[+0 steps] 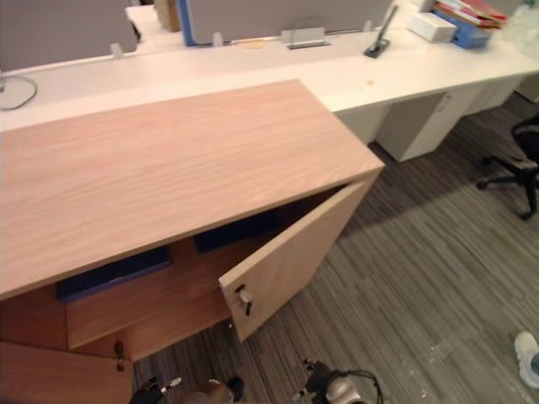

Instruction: Walk over to the cabinet, pick up the folder, carry it to the office cabinet, place the folder inside the office cabinet, then close the office cabinet door

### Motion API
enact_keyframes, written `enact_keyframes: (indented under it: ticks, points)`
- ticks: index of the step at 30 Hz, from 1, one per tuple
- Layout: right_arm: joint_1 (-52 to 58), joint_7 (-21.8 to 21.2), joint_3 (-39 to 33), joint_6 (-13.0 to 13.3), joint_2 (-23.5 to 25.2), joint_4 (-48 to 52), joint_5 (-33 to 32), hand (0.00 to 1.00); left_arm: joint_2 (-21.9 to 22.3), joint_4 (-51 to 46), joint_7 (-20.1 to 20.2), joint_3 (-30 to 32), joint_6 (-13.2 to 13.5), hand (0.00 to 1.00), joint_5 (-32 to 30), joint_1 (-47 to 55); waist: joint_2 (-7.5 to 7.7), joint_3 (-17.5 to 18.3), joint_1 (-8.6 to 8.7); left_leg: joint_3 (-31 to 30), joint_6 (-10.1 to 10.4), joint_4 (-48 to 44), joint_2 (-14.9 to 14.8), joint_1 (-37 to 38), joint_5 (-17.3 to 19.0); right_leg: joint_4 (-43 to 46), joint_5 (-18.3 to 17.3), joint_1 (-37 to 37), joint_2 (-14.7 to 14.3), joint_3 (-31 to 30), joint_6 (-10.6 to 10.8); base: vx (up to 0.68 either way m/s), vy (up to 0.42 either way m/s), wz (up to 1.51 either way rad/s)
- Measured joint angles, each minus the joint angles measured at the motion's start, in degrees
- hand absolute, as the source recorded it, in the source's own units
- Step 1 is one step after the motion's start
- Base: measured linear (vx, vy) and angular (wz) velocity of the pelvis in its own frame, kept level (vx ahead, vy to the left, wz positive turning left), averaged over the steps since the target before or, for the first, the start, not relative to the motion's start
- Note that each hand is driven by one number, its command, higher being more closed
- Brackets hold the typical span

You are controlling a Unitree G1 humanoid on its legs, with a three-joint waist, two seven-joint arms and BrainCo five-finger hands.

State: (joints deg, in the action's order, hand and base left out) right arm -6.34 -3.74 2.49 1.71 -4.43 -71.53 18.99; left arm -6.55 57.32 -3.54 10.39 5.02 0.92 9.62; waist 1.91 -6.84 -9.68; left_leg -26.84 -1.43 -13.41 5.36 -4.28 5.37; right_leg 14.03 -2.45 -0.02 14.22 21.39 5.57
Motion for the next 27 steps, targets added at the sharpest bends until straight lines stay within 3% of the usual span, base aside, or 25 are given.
enact_keyframes:
  ticks: [1,4,6,12,17,18,19,20,22,24,27]
  points:
    - [0.7,0.7,-2.2,-0.3,0.4,0.0,-2.1,0.00,-0.2,0.3,-0.2,-0.2,-0.1,0.00,-0.9,-0.2,0.21,0.1,0.47,-1.7,0.5,0.0,0.4,0.2,-0.1,-2.2,0.0,0.4,-1.2,-2.9,0.5,0.05,-0.126,0.73]
    - [2.7,1.4,-5.4,-0.6,1.5,1.3,-5.9,0.00,-0.4,0.4,-0.6,0.3,-0.1,0.00,-2.7,-0.6,1.77,1.1,0.86,-4.6,1.7,0.3,2.7,0.7,0.1,-6.2,2.2,1.1,-0.5,-2.8,1.3,0.04,-0.194,0.68]
    - [3.2,1.5,-5.7,-0.6,2.8,3.1,-6.5,0.00,0.5,0.7,-1.1,2.4,-0.2,0.00,-2.6,-0.4,1.78,1.8,1.01,-5.2,2.9,0.5,2.4,-0.7,0.8,-8.9,0.6,1.5,-1.0,-2.0,3.0,0.03,-0.235,0.13]
    - [4.8,1.5,-5.8,-0.6,3.5,3.2,-6.6,0.00,0.2,1.7,-1.3,3.1,-0.3,0.00,-0.2,-0.4,1.72,2.2,2.91,-8.8,5.2,0.0,-0.8,-1.0,1.8,-11.3,-0.2,3.9,-5.3,1.4,1.8,0.00,-0.188,0.24]
    - [4.4,1.7,-5.5,-0.5,3.3,3.2,-6.6,0.00,-0.1,1.6,-1.6,2.8,-0.3,0.00,0.2,-0.8,1.79,1.4,3.91,-10.4,7.1,-4.7,0.1,-3.1,3.1,-11.3,-0.4,5.4,-6.2,4.0,1.3,-0.04,-0.080,0.33]
    - [4.2,1.7,-5.7,-0.4,3.3,3.0,-6.6,0.00,-0.4,1.6,-1.6,2.6,-0.3,0.00,0.4,-1.3,1.97,0.8,4.32,-5.6,5.8,-6.5,-0.3,-4.7,3.9,-11.0,-0.6,6.0,-6.1,5.7,0.9,-0.11,-0.032,0.53]
    - [4.0,1.7,-5.7,-0.4,3.3,2.3,-6.6,0.00,-0.5,1.6,-1.7,2.3,-0.3,0.00,0.8,-1.6,1.72,0.6,4.47,1.6,3.9,-7.8,-2.8,-6.9,4.5,-10.8,-0.7,6.3,-6.2,6.8,0.8,-0.16,-0.021,0.63]
    - [3.6,1.7,-5.7,-0.4,3.1,1.9,-6.7,0.00,-0.5,1.6,-1.8,2.1,-0.3,0.00,1.2,-2.0,1.68,0.1,4.54,12.7,3.4,-10.5,-7.2,-9.2,4.6,-10.5,-1.2,6.8,-6.2,8.0,0.8,-0.14,0.010,0.51]
    - [3.6,1.8,-5.9,-0.4,2.3,2.0,-7.0,0.00,-0.3,1.6,-1.8,1.7,-0.3,0.00,1.3,-1.7,1.05,-0.4,4.52,25.3,3.3,-14.7,-11.8,-10.7,4.9,-9.4,-2.5,7.2,-5.6,8.5,1.5,-0.05,0.173,0.25]
    - [3.6,2.0,-6.0,-0.4,2.6,2.0,-7.1,0.00,-0.7,1.6,-1.8,1.2,-0.3,0.00,1.4,-0.8,1.60,-0.5,3.83,28.2,2.9,-14.8,-11.0,-10.8,5.4,-8.3,-2.9,6.8,-3.6,7.7,2.2,0.08,0.291,-0.16]
    - [3.7,2.1,-8.7,-0.5,2.9,2.0,-7.8,0.00,-1.3,1.6,-1.5,-0.4,-0.5,0.00,1.3,-0.8,1.94,-0.5,4.25,28.0,0.6,-11.3,-6.1,-11.0,4.3,-9.8,-2.9,5.1,-0.5,5.9,2.1,0.13,0.236,0.25]
